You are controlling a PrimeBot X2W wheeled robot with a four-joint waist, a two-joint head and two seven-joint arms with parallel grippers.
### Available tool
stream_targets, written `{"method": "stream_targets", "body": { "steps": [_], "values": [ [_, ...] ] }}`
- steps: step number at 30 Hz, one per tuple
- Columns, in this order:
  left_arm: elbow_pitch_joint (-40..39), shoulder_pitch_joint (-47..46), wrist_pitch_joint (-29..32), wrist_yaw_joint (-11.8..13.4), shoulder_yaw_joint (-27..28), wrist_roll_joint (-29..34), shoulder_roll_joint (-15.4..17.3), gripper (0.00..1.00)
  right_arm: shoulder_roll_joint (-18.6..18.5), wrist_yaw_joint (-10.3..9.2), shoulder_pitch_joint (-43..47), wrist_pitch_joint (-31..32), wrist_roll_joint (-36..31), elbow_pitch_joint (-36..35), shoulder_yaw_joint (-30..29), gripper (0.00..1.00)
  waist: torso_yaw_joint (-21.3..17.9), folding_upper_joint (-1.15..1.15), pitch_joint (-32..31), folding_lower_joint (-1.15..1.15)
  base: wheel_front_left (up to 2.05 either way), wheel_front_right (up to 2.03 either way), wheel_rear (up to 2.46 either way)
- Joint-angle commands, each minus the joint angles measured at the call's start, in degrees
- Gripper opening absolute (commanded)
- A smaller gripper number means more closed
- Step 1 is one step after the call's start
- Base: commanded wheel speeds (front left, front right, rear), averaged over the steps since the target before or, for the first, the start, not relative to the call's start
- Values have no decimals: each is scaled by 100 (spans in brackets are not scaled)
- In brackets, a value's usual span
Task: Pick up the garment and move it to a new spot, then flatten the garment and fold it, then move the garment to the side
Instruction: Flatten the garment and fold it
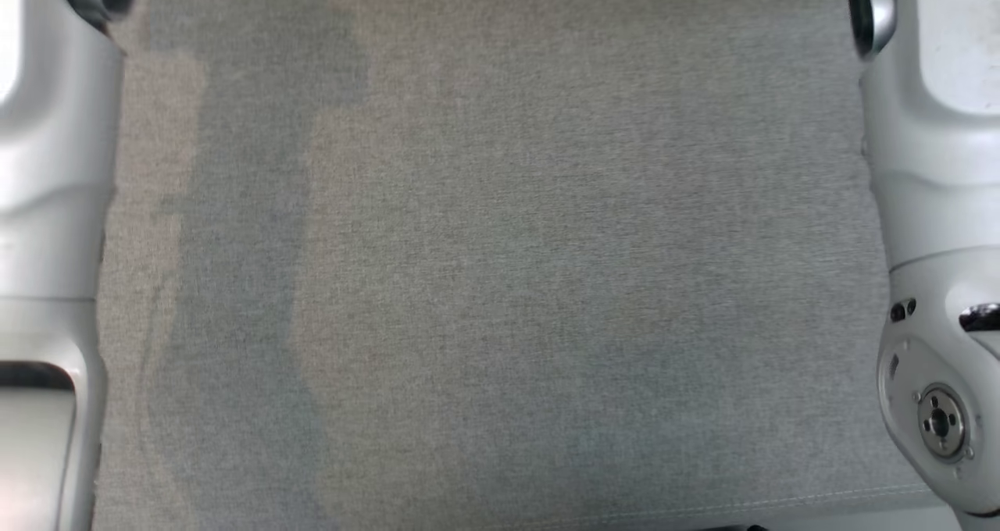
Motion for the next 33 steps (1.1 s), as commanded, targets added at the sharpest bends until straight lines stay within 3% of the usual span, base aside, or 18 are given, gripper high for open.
{"method": "stream_targets", "body": {
  "steps": [1, 11, 22, 27, 33],
  "values": [
    [-151, 188, -48, -56, 87, -44, -11, 0, 4, -9, 130, -41, -40, 84, -11, 0, 264, 0, 393, -1, 0, 0, 0],
    [-1514, 1947, -40, -287, 811, -53, -81, 0, 23, -9, 1118, -48, 735, -665, 449, 0, 220, 0, 238, -1, 0, 0, 0],
    [-3105, 4354, -42, -333, 1484, -118, -262, 0, -34, -9, 2776, -49, 1537, -1634, 913, 0, 166, 0, -604, -1, 0, 0, 0],
    [-3410, 5524, -36, -325, 1423, -135, -344, 0, -31, -9, 3864, -49, 1717, -2173, 829, 0, 256, 0, -1158, -1, 0, 0, 0],
    [-3961, 6806, 120, -144, 1353, -228, -408, 0, 4, -9, 5248, 66, 1865, -3054, 743, 0, 369, 0, -1756, -1, 0, 0, 0]
  ]
}}
